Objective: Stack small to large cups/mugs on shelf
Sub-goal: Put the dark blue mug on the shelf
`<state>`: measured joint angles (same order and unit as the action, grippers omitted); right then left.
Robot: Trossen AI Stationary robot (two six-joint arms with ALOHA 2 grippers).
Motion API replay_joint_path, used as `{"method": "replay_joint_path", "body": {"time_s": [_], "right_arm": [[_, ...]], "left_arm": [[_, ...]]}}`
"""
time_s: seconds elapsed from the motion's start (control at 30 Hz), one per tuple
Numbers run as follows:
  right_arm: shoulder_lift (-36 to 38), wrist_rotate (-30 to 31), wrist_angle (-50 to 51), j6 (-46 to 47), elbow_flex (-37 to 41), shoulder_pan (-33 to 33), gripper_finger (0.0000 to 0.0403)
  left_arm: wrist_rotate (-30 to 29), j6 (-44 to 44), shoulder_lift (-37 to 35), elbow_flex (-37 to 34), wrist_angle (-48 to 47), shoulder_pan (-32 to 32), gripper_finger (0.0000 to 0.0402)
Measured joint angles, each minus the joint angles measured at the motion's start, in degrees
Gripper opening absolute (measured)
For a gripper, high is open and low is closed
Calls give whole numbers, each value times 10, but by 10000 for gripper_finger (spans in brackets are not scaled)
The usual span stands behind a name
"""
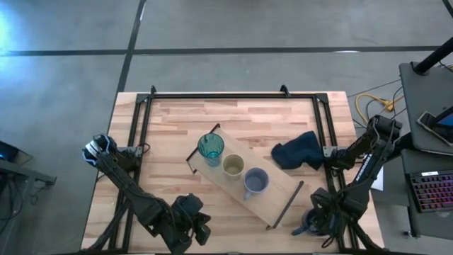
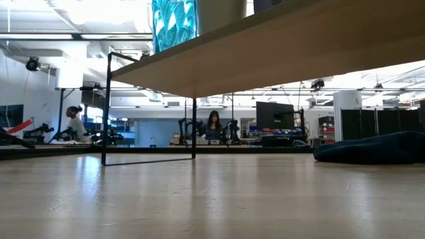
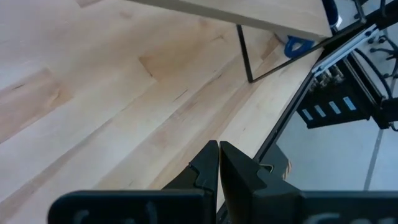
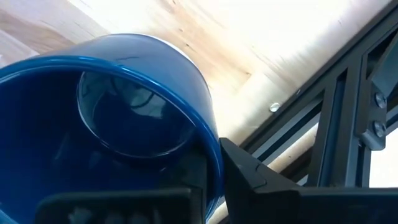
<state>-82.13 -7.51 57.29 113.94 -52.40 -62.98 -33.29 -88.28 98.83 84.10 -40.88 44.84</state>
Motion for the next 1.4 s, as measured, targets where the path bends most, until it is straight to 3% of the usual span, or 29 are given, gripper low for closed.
{"method": "replay_joint_path", "body": {"time_s": [0.3,0.67,1.0,1.4], "right_arm": [[-1,18,38,-50,-43,3,21],[-1,18,232,-183,-217,40,20],[-4,20,278,-259,-325,91,20],[-4,149,279,-324,-445,141,20]], "left_arm": [[0,1,-1,0,30,-8,0],[-19,1,3,-3,39,-8,0],[-33,2,3,-8,40,-9,0],[-36,3,4,-32,41,-10,0]]}}
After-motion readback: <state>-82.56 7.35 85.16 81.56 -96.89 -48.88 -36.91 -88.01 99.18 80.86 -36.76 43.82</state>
